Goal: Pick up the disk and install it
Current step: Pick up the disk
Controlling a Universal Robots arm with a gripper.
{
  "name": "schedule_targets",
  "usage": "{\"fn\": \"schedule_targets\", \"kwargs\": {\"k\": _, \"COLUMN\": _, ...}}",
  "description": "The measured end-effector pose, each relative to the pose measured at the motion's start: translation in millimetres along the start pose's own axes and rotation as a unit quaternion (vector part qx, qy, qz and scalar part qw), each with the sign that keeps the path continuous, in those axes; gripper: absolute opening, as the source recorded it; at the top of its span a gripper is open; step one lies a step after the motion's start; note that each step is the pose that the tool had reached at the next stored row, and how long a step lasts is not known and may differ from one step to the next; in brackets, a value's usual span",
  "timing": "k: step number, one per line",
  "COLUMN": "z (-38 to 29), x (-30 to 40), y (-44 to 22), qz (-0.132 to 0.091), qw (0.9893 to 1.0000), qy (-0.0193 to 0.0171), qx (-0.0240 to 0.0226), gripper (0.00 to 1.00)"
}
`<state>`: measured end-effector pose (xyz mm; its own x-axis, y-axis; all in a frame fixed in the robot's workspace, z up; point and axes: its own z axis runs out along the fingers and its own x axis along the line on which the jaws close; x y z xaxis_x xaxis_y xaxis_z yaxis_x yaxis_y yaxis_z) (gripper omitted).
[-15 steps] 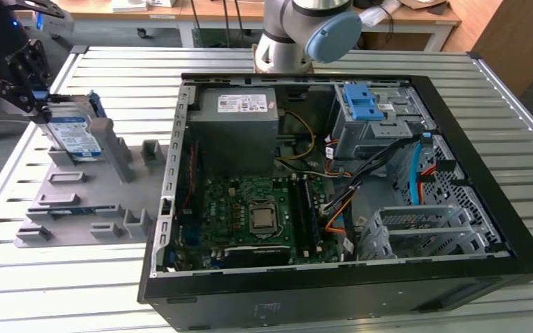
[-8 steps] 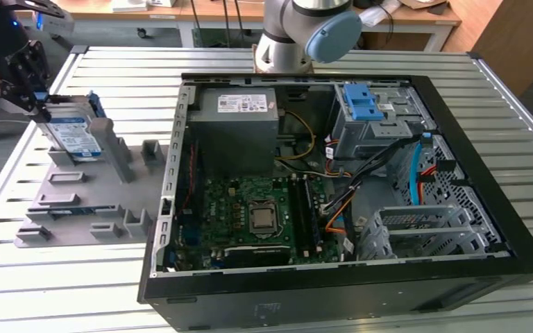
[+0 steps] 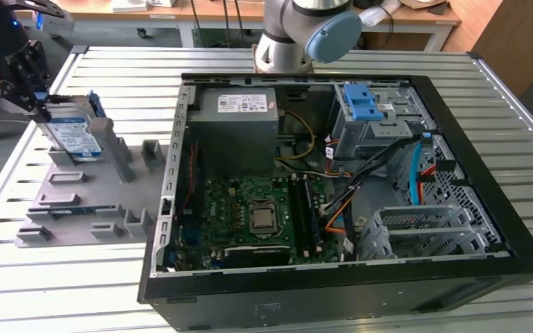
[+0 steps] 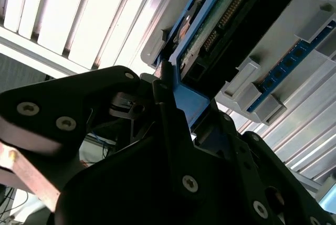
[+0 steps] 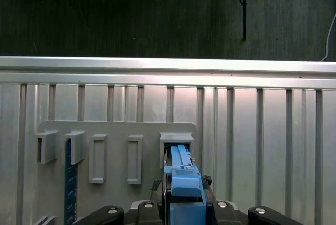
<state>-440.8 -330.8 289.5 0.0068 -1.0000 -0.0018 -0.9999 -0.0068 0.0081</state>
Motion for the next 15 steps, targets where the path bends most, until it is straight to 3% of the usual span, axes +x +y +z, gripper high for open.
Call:
{"fn": "schedule_targets", "kwargs": {"k": 8, "z": -6.4, "x": 0.0, "y": 0.0, "qz": 0.0, "qw": 1.0, "qy": 0.0, "qx": 0.0, "gripper": 0.36}}
{"fn": "schedule_targets", "kwargs": {"k": 15, "z": -7.0, "x": 0.0, "y": 0.0, "qz": 0.0, "qw": 1.0, "qy": 0.0, "qx": 0.0, "gripper": 0.36}}
